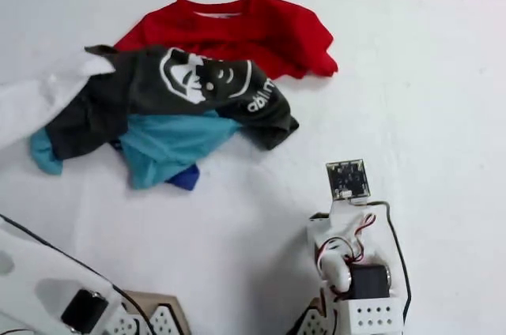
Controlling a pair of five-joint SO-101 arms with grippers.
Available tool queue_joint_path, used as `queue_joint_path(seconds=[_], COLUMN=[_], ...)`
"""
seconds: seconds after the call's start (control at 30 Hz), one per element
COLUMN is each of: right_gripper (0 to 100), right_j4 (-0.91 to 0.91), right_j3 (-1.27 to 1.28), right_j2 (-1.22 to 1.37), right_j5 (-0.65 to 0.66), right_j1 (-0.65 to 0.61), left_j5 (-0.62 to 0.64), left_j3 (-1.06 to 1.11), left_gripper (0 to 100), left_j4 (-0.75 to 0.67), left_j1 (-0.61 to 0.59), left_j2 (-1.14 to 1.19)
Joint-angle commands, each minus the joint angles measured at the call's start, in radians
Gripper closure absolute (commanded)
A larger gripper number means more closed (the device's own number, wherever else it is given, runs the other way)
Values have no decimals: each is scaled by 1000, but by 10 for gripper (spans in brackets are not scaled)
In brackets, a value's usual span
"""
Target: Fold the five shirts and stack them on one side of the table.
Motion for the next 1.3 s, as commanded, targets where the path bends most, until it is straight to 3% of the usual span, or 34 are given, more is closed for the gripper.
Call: queue_joint_path(seconds=[0.0, 0.1, 0.23, 0.3, 0.4, 0.47, 0.63, 0.83, 1.07, 1.27], right_gripper=[979, 979, 979, 979, 979, 979, 979, 979, 979, 979], right_j4=[7, 7, 7, 7, 7, 7, 7, 7, 7, 7], right_j3=[6, 6, 6, 6, 6, 6, 6, 6, 6, 6], right_j2=[-8, -8, -8, -8, -8, -8, -8, -8, -8, -8], right_j5=[-3, -3, -3, -3, -3, -3, -3, -3, -3, -3], right_j1=[5, 5, 5, 5, 5, 5, 5, 5, 5, 5], left_j5=[-3, 0, 6, 81, 209, 216, 218, 221, 221, 216], left_j3=[-54, -51, -64, -91, -162, -202, -203, -162, 163, 739], left_gripper=[972, 956, 805, 744, 741, 747, 772, 728, 699, 699], left_j4=[-20, -21, -18, -3, 71, 143, 137, 141, 141, 135], left_j1=[-17, 18, 64, 95, 178, 259, 407, 506, 588, 718], left_j2=[11, 46, 66, 68, 68, 68, 66, -49, -451, -855])
